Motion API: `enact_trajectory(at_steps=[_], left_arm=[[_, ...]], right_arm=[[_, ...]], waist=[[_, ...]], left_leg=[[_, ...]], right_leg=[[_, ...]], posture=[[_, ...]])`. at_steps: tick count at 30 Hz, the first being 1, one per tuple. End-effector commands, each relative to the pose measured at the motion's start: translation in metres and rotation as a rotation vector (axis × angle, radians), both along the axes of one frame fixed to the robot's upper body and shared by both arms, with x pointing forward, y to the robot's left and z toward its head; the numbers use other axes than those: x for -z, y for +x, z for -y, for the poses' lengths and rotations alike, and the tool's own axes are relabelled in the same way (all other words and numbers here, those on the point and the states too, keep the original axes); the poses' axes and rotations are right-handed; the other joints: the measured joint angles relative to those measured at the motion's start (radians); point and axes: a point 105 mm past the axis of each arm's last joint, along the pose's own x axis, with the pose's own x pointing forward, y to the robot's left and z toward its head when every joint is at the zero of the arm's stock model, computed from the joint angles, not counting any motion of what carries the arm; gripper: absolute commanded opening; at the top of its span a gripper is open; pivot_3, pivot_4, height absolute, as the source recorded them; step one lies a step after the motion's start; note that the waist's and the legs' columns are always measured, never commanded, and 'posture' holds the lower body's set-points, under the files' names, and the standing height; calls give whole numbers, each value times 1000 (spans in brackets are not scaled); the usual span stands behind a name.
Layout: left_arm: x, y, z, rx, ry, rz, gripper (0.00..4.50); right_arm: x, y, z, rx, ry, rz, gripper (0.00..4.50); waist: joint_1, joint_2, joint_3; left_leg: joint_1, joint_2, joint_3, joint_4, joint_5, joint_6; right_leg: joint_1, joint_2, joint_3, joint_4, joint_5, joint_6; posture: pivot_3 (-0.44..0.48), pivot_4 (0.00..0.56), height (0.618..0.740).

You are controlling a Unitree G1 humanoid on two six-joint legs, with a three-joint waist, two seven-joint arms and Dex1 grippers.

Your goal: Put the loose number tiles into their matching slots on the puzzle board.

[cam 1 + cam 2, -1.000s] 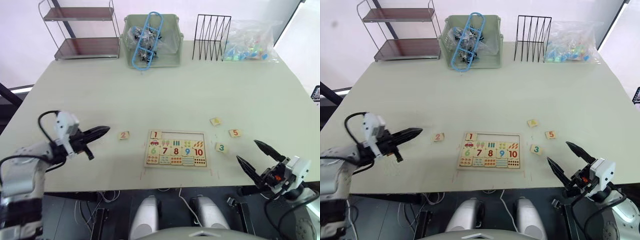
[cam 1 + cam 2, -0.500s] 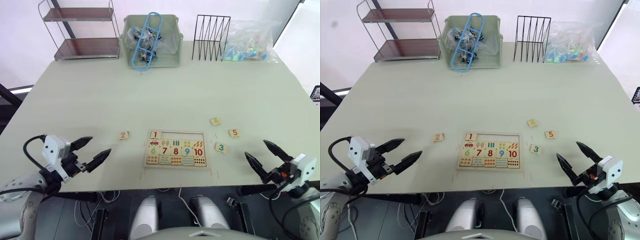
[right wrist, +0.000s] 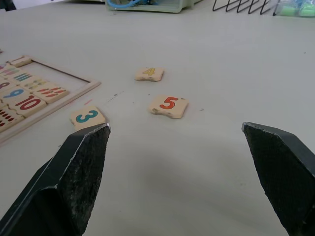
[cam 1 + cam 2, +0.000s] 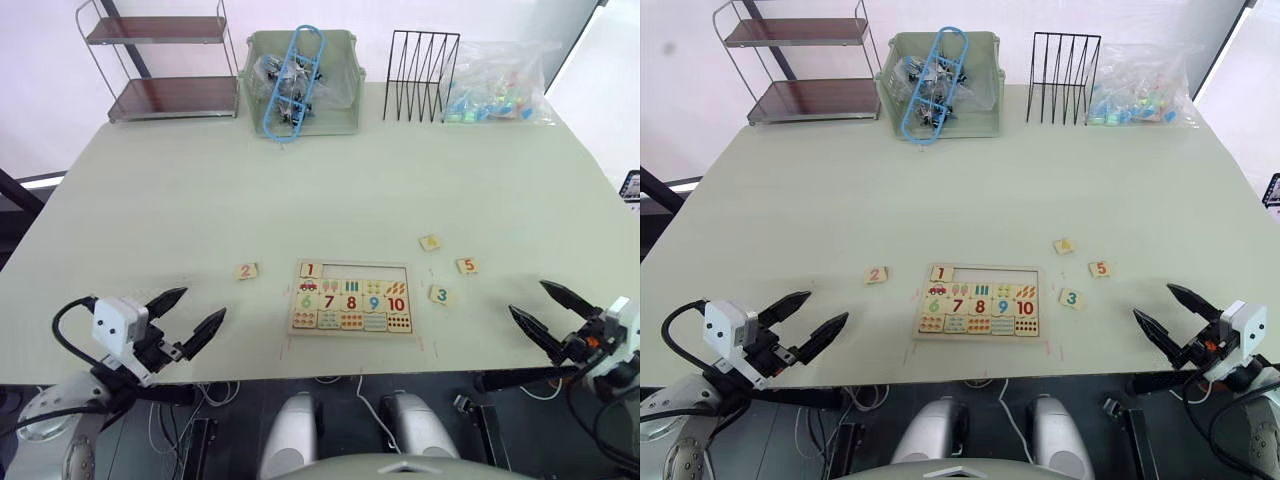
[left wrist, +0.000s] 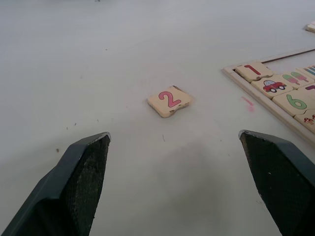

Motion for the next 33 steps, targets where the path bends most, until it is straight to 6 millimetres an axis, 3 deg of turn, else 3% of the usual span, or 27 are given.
enact_trajectory(at_steps=[1,17,33], left_arm=[[-3,0,2,11,4,34,4436],[2,3,-1,51,-2,34,4436],[2,8,2,84,11,28,4436]], right_arm=[[-8,-1,7,-7,-52,30,4500],[-11,0,-5,-42,-61,48,4500],[0,-5,-1,-39,-59,43,4500]], waist=[[0,0,0],[0,0,0],[0,0,0]], left_leg=[[0,0,0,0,0,0],[0,0,0,0,0,0],[0,0,0,0,0,0]], right_leg=[[0,0,0,0,0,0],[0,0,0,0,0,0],[0,0,0,0,0,1]], posture=[[0,150,740],[0,150,740],[0,150,740]])
